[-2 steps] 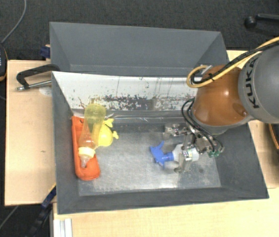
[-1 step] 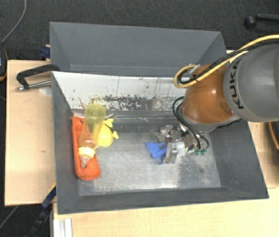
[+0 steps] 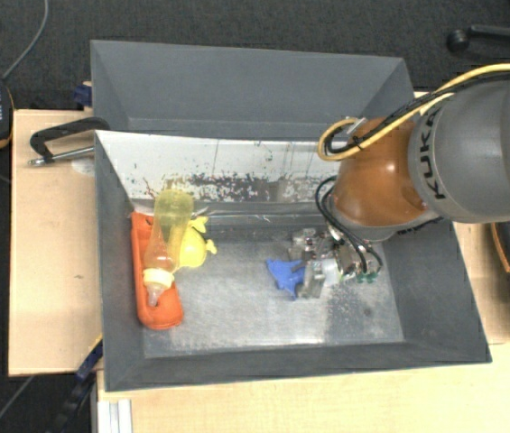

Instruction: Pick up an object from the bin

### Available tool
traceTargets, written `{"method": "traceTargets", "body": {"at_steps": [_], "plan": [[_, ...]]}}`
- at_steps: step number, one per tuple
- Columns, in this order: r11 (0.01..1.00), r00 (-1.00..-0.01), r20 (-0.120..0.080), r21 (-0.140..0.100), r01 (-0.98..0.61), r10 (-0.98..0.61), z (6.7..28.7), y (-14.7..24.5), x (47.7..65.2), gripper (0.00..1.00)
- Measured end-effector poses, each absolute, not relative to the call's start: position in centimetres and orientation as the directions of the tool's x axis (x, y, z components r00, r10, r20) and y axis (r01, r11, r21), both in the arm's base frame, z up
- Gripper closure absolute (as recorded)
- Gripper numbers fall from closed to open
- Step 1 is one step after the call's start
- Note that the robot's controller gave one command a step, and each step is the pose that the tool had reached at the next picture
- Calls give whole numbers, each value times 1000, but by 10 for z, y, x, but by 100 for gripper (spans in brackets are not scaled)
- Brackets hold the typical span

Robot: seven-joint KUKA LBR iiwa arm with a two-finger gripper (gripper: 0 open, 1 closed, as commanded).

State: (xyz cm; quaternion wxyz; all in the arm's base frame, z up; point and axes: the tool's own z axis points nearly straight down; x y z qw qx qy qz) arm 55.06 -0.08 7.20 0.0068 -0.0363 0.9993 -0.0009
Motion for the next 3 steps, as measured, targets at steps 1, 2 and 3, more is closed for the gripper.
{"method": "traceTargets", "body": {"at_steps": [1,2,3], "plan": [[997,-997,-18,-1,-78,-78,72,-5,557,100],[996,-996,-20,-2,-88,-89,72,-6,559,100],[994,-994,-21,-2,-110,-110,72,-4,572,100]]}}
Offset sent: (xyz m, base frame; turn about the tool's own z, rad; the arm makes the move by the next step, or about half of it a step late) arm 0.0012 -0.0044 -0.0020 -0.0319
